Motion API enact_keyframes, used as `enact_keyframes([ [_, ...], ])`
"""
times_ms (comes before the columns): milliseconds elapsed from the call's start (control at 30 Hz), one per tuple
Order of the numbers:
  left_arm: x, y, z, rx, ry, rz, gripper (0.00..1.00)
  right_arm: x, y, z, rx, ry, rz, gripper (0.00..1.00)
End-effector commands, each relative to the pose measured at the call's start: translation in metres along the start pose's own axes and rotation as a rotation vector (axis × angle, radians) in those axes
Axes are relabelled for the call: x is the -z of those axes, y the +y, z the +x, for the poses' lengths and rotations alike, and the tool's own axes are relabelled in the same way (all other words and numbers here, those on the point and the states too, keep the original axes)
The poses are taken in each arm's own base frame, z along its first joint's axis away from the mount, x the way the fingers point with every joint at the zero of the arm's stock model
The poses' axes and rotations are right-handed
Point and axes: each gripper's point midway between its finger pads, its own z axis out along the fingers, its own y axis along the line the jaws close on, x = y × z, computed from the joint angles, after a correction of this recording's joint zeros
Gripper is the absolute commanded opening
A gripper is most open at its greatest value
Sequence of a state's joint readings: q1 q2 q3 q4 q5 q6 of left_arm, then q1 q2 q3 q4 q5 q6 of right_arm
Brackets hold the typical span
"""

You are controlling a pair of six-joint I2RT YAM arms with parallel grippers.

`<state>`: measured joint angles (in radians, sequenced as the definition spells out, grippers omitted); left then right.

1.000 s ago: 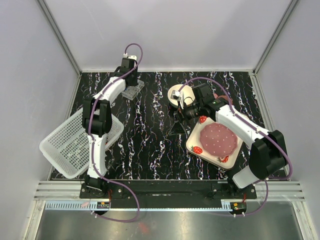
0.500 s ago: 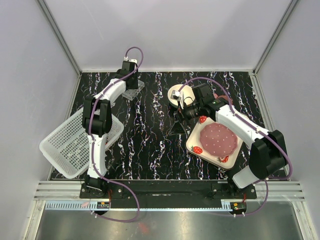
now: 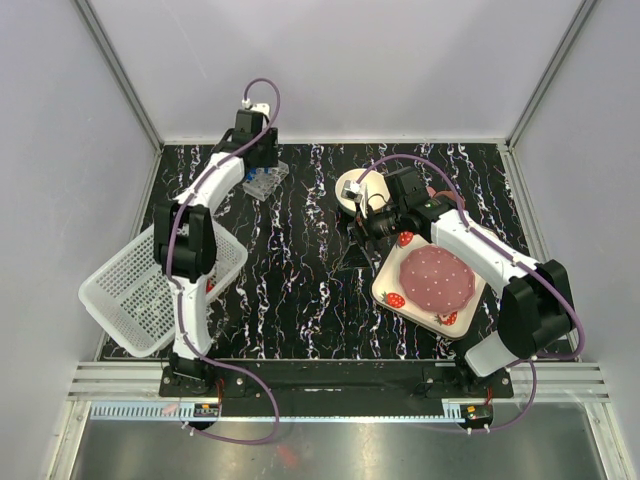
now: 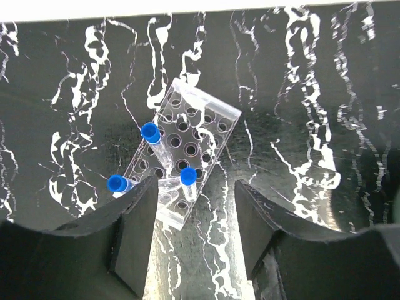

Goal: Organize the chemistry lab equipment

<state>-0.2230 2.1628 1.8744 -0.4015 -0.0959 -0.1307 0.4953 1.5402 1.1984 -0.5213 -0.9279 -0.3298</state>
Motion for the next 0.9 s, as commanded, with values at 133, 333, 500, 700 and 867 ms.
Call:
enact_keyframes([
  [133,0.099,-0.009,-0.079,0.018,-0.241,0.085,0.63,0.01,-0.007,-0.017,0.1,-0.013,0.081,0.96],
  [333,0.194,0.014,-0.081,0.081,-0.399,0.04,0.99,0.047,-0.034,-0.04,0.22,0.002,0.344,1.0],
  [500,0.296,0.034,-0.073,0.138,-0.542,0.105,0.99,0.115,-0.054,-0.085,0.24,-0.062,0.617,1.0],
  [700,0.371,0.033,-0.021,0.193,-0.479,0.216,0.99,0.2,-0.05,-0.142,0.069,-0.311,0.872,1.0],
  [867,0.402,0.024,0.019,0.232,-0.435,0.259,0.99,0.227,-0.029,-0.16,-0.02,-0.445,0.938,1.0],
])
